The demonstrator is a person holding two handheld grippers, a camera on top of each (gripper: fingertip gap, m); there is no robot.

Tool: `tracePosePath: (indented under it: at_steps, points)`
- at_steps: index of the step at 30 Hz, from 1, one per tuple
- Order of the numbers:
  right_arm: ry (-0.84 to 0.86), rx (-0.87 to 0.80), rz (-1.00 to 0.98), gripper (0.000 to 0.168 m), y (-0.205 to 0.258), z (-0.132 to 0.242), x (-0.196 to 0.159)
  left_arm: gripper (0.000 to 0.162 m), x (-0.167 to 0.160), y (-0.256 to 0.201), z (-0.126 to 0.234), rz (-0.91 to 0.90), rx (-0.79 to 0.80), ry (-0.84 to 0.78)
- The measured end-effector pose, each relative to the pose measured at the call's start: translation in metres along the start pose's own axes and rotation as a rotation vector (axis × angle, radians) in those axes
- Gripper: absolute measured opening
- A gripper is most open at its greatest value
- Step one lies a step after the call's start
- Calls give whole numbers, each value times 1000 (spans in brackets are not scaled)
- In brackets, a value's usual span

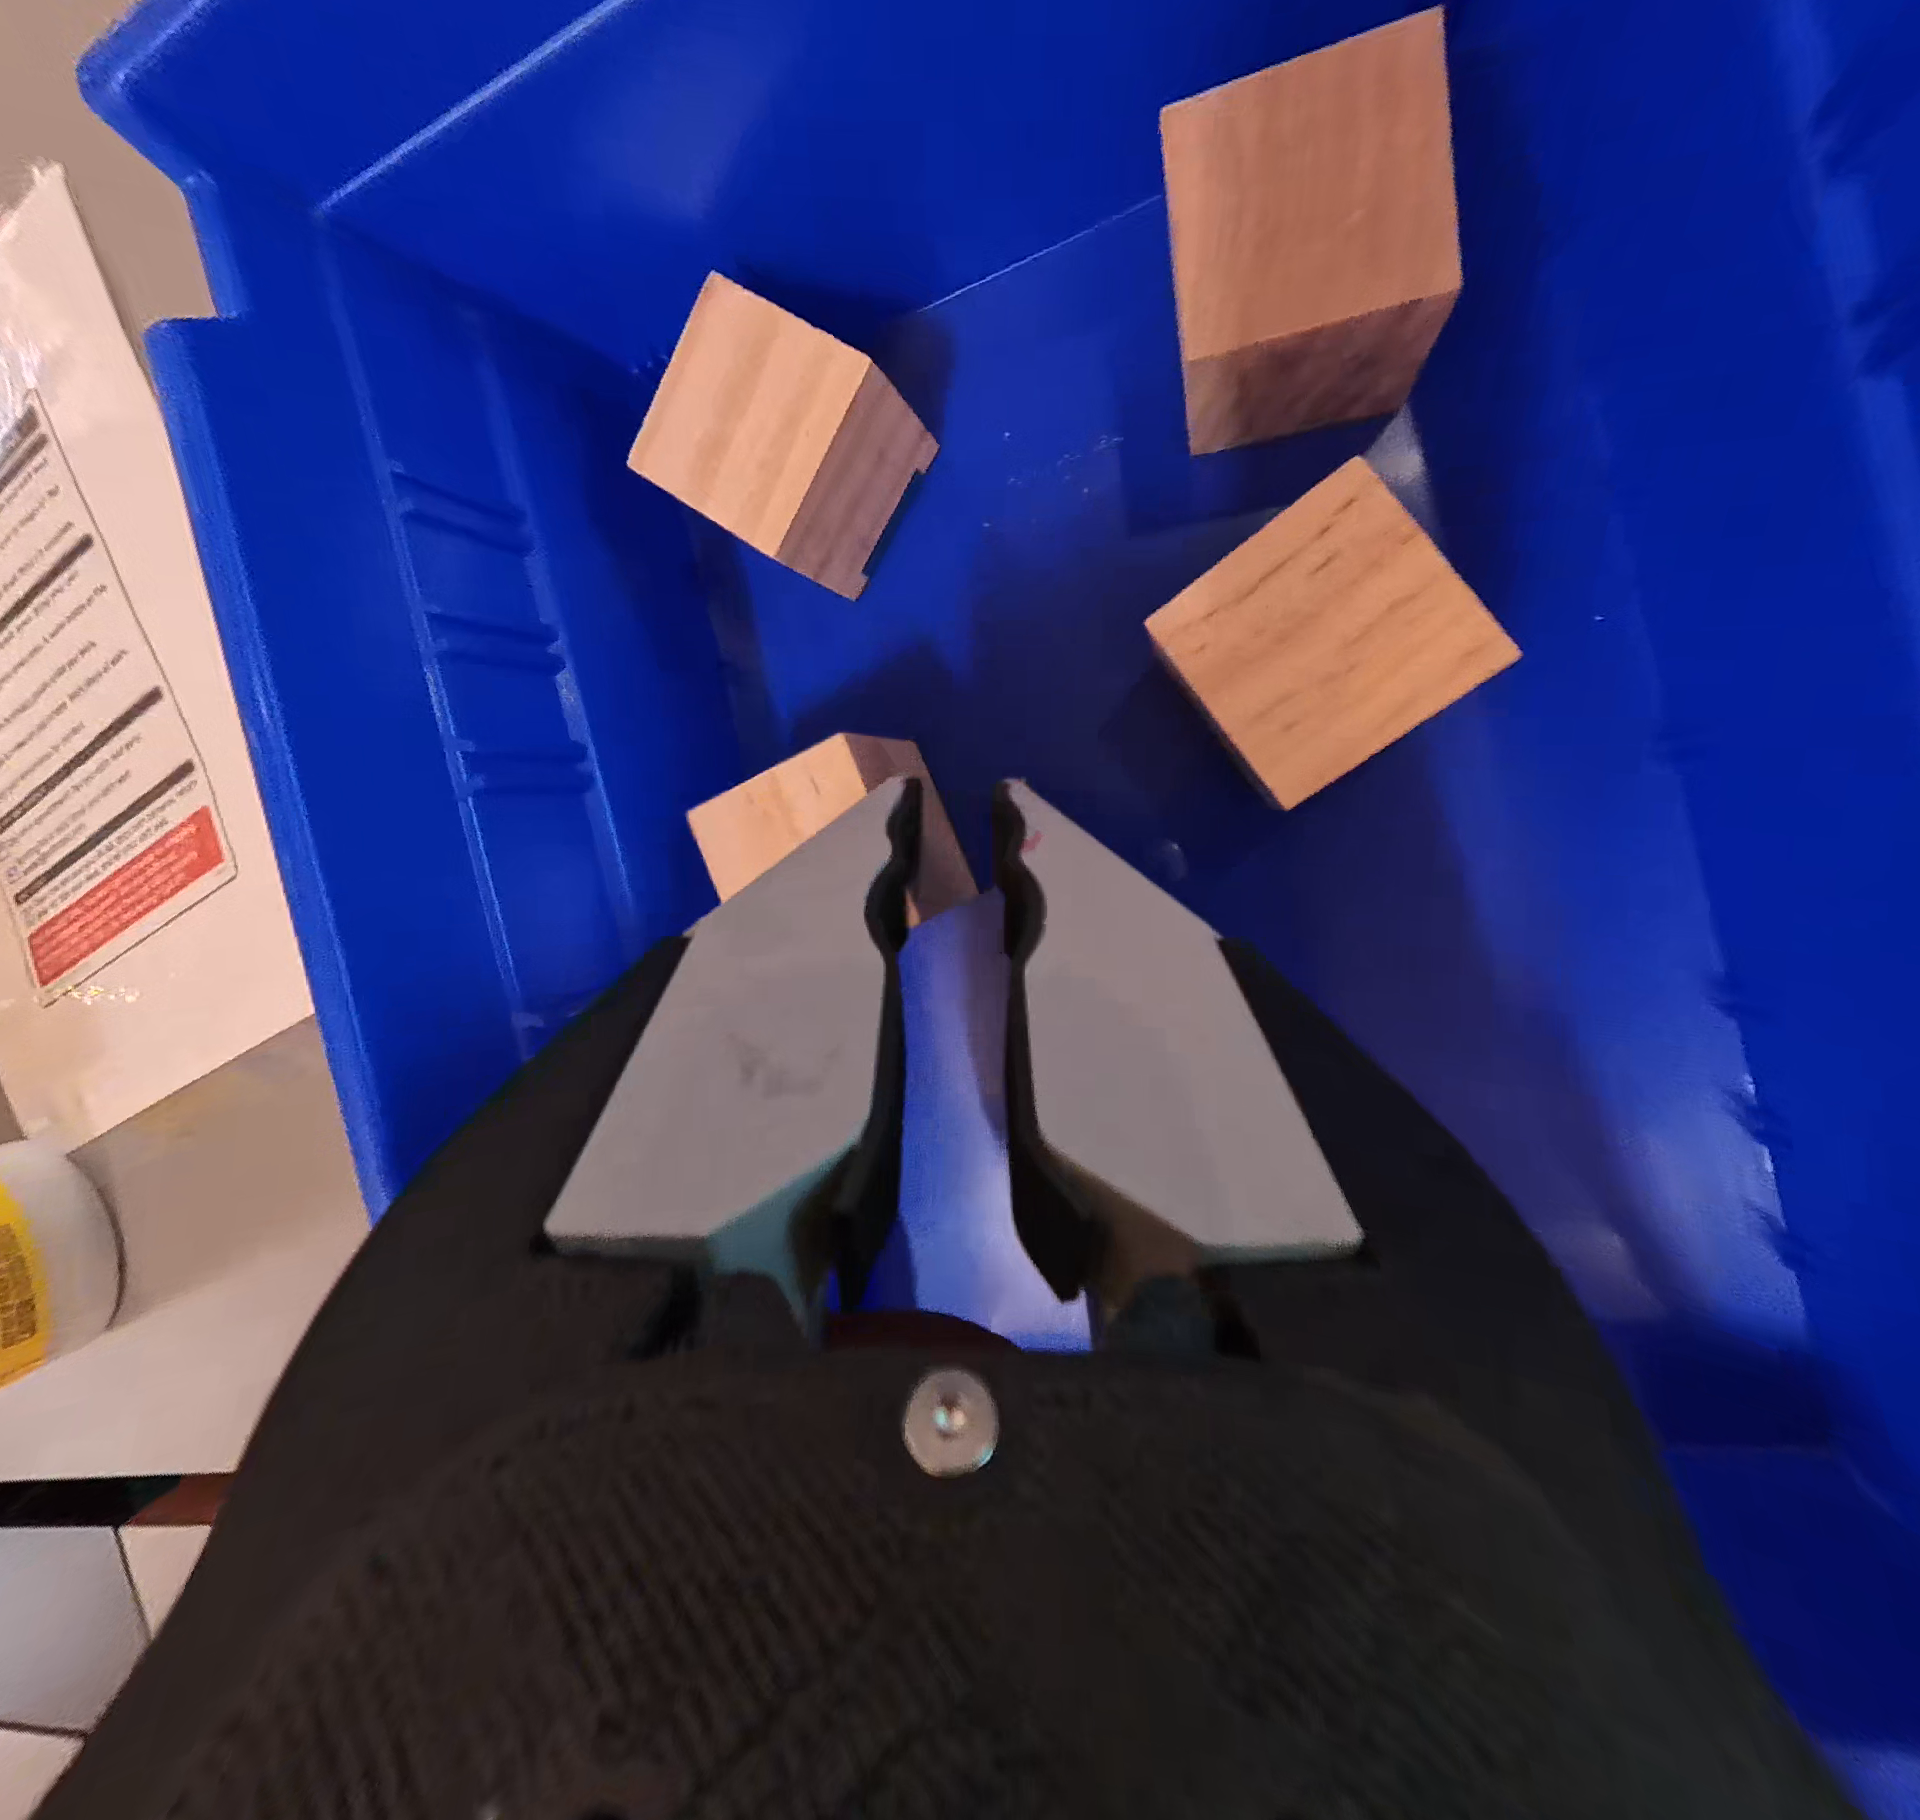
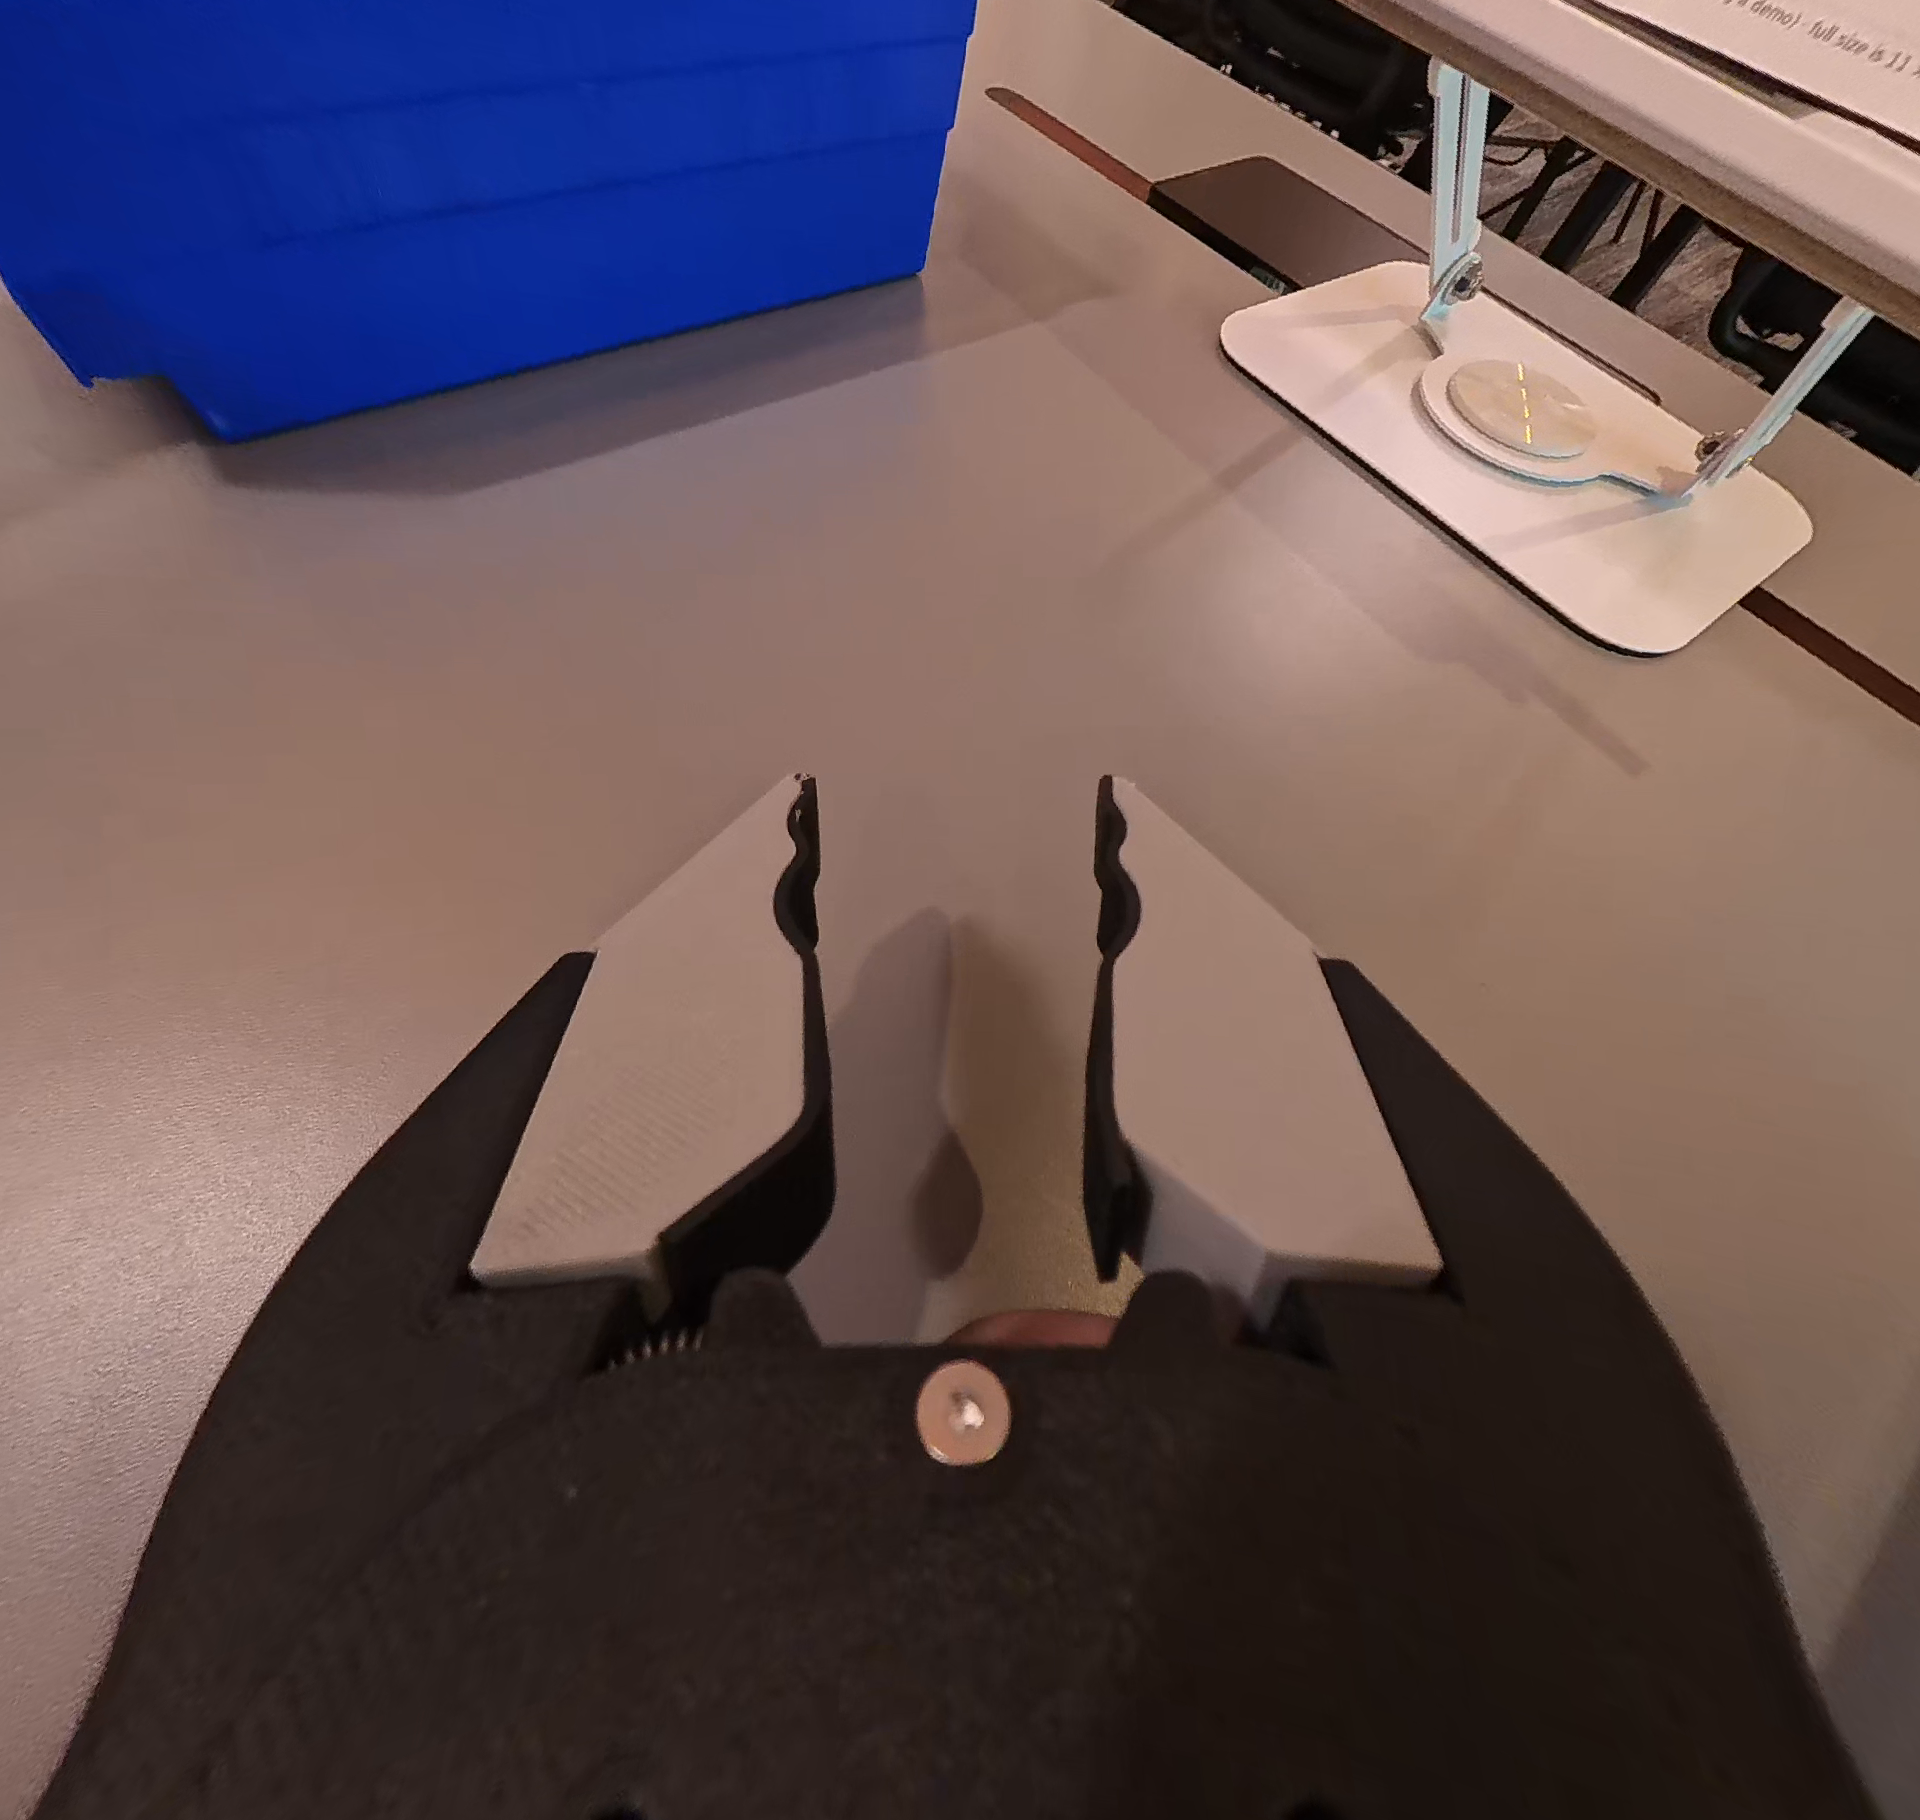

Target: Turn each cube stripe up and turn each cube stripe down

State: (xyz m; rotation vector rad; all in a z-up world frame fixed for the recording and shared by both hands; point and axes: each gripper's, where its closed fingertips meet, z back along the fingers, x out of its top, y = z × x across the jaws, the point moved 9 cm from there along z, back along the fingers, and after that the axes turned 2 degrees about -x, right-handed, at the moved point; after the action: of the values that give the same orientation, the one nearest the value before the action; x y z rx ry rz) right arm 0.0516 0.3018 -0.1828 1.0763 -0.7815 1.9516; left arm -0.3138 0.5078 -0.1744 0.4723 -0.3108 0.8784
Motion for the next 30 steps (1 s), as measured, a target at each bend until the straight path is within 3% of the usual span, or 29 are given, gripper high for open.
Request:
tracePosePath:
  at_steps: [7,9,13,18,24,30]
  points:
    - [13,13,5,50,2,-2,-1,38,6,12,10,-13,33,-21]
    - [11,9,17,50,3,-2,-1,54,5,15,8,28,17,9]
    - [11,6,36,50,5,-3,0,58,-3,19,-3,15,95,104]
    - [13,10,30,50,4,-3,-1,80,-2,13,-5,61,22,119]
    - [9,10,26,49,4,-2,-1,59,4,6,10,88,-168,119]
    - [10,11,30,49,5,-2,0,69,3,15,8,112,-51,76]
